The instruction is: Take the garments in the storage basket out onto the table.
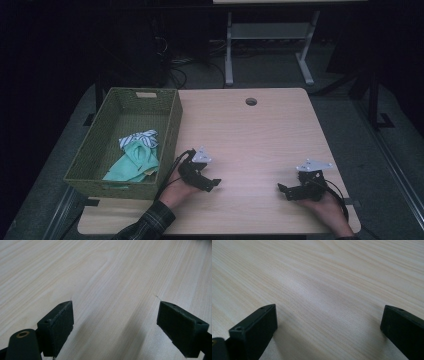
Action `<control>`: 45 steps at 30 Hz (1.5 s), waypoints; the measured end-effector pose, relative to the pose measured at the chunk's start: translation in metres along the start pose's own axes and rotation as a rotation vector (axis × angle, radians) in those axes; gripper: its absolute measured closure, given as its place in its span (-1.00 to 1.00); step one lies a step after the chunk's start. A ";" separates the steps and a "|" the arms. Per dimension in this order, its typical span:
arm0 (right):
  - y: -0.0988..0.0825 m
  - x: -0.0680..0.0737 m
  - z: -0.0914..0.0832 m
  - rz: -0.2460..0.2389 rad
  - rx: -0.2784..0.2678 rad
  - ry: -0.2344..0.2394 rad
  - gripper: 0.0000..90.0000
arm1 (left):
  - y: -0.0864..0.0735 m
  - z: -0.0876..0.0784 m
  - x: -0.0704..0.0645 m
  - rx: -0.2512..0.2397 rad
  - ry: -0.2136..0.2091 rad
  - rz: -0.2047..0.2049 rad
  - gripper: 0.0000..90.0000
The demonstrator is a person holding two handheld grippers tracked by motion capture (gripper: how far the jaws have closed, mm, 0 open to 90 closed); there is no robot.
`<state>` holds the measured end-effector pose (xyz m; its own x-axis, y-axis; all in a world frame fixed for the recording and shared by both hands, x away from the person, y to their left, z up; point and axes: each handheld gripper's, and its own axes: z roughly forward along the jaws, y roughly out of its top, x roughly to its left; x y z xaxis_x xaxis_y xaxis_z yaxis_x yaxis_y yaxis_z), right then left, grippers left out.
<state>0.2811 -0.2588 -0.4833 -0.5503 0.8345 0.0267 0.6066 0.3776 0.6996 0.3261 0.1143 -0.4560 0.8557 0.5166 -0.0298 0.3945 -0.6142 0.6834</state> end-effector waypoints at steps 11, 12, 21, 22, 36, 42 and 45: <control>0.000 0.000 0.000 -0.001 0.000 0.000 -0.99 | 0.004 -0.006 0.000 -0.010 -0.001 0.000 -0.70; 0.000 0.000 0.000 0.000 0.000 0.000 -0.99 | 0.004 -0.007 0.000 -0.010 -0.001 0.001 -0.70; 0.000 0.000 0.000 0.000 0.000 0.000 -0.99 | 0.007 -0.009 -0.001 -0.010 -0.001 -0.001 -0.70; 0.000 0.000 0.000 0.000 0.000 0.000 -0.99 | 0.007 -0.010 -0.001 -0.010 -0.002 -0.002 -0.70; 0.000 0.000 0.000 -0.001 0.000 0.000 -0.99 | 0.013 -0.016 0.000 -0.008 -0.006 -0.001 -0.70; 0.000 0.000 0.000 -0.001 0.000 0.000 -0.99 | 0.015 -0.018 0.000 -0.013 -0.010 -0.001 -0.70; 0.000 0.000 0.000 0.000 0.000 0.000 -0.99 | 0.017 -0.019 0.000 -0.012 -0.008 0.001 -0.70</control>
<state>0.2811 -0.2588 -0.4833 -0.5505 0.8344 0.0263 0.6064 0.3780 0.6996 0.3260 0.1155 -0.4303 0.8590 0.5108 -0.0349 0.3895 -0.6076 0.6922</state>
